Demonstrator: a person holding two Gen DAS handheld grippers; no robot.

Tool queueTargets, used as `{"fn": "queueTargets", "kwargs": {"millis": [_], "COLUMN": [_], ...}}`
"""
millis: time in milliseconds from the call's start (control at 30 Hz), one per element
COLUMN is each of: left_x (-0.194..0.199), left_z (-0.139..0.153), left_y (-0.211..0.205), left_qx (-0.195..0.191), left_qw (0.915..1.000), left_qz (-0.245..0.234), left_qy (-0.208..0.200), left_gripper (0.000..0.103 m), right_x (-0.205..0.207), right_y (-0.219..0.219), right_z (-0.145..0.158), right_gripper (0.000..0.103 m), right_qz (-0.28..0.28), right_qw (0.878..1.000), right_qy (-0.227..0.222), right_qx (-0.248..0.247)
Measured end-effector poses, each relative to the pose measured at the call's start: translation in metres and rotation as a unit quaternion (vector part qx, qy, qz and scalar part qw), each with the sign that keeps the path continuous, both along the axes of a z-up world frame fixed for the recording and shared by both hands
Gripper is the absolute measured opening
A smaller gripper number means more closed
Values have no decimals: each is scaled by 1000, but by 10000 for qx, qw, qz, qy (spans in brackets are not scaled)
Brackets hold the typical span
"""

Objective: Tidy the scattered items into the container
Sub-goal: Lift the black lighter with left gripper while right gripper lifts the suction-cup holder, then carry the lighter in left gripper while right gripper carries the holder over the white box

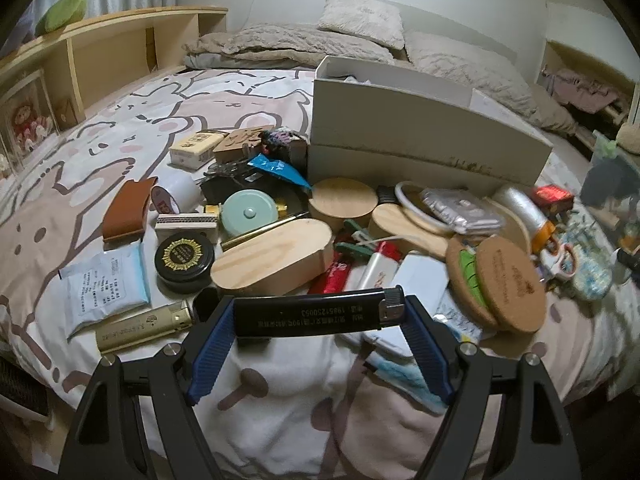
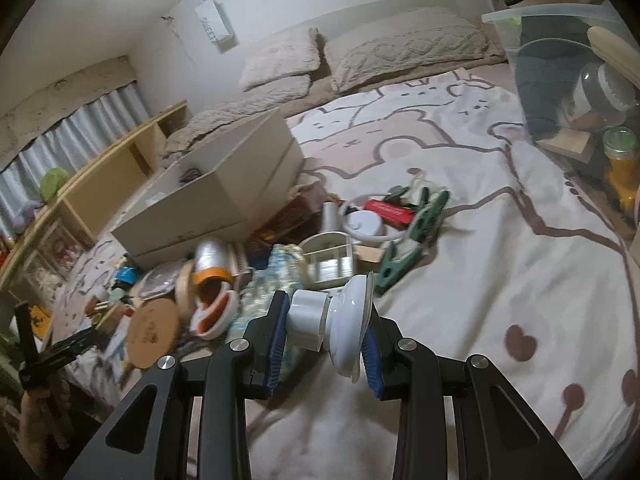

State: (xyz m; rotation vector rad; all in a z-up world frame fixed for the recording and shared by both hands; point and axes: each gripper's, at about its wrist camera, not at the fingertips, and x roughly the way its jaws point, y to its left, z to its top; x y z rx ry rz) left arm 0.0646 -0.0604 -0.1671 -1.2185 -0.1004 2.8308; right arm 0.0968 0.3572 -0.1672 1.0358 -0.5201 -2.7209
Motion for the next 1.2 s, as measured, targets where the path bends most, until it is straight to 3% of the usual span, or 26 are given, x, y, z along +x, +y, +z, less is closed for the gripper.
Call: {"fn": "queueTargets", "kwargs": {"millis": [533, 1200], "left_x": [6, -9], "left_z": [27, 75], "left_y": [7, 51], "left_qx": [107, 245], "left_qw": [9993, 9934], "left_qz": [-153, -815], "left_qy": [325, 774], "left_gripper": [81, 81], "right_x": [8, -2], "right_y": [-61, -120], "right_z": [23, 72], "right_gripper": [34, 34], "right_qz": [723, 1449], "right_qw": [9967, 9851], "right_qy": [359, 888], "right_qx": [-54, -270]}}
